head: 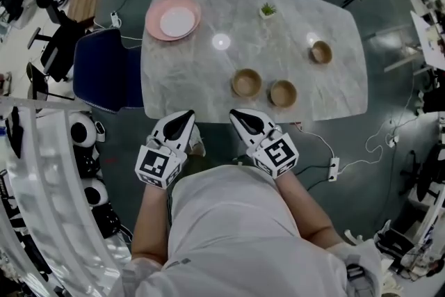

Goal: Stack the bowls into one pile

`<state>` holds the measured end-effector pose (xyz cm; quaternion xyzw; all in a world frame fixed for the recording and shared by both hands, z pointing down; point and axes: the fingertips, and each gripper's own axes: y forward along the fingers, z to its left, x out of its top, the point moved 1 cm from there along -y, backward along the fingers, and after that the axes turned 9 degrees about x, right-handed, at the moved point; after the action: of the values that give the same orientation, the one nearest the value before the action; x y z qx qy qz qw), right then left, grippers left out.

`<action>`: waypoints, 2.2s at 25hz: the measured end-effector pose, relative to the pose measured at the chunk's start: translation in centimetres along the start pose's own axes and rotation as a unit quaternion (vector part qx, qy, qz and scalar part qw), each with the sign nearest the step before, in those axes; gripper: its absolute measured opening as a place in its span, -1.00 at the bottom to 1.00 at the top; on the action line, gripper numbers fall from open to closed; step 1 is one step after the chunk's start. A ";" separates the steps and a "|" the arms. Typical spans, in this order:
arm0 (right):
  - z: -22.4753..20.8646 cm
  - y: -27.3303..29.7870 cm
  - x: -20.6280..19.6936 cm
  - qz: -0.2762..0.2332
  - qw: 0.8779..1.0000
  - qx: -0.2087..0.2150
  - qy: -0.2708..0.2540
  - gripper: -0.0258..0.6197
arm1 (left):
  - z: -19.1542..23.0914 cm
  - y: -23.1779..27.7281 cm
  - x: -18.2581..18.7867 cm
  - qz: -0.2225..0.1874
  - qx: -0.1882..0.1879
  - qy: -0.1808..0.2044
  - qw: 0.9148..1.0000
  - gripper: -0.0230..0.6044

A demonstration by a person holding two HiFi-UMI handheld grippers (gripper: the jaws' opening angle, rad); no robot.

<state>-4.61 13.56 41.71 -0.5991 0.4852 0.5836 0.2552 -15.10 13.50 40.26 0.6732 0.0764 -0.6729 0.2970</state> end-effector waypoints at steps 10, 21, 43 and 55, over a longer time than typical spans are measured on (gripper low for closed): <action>-3.4 8.1 2.9 0.008 0.999 -0.047 0.007 -0.89 | 8.4 3.5 0.9 0.009 -0.056 -0.003 0.998 -0.93; -5.9 12.3 4.2 0.001 0.993 -0.113 0.023 -0.87 | 11.7 5.9 0.8 0.023 -0.136 0.033 0.990 -0.93; -14.1 1.7 -1.0 0.017 0.961 -0.261 0.087 -0.75 | 6.9 13.3 0.5 0.074 -0.191 0.064 0.977 -0.93; -21.3 -7.2 -5.0 0.035 0.951 -0.285 0.110 -0.71 | 1.0 18.6 1.1 0.094 -0.160 0.064 0.981 -0.92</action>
<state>12.08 -0.75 48.58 -0.6902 0.3440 0.6367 -0.0018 -6.54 -2.43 44.77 0.6625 0.1384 -0.5769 0.4573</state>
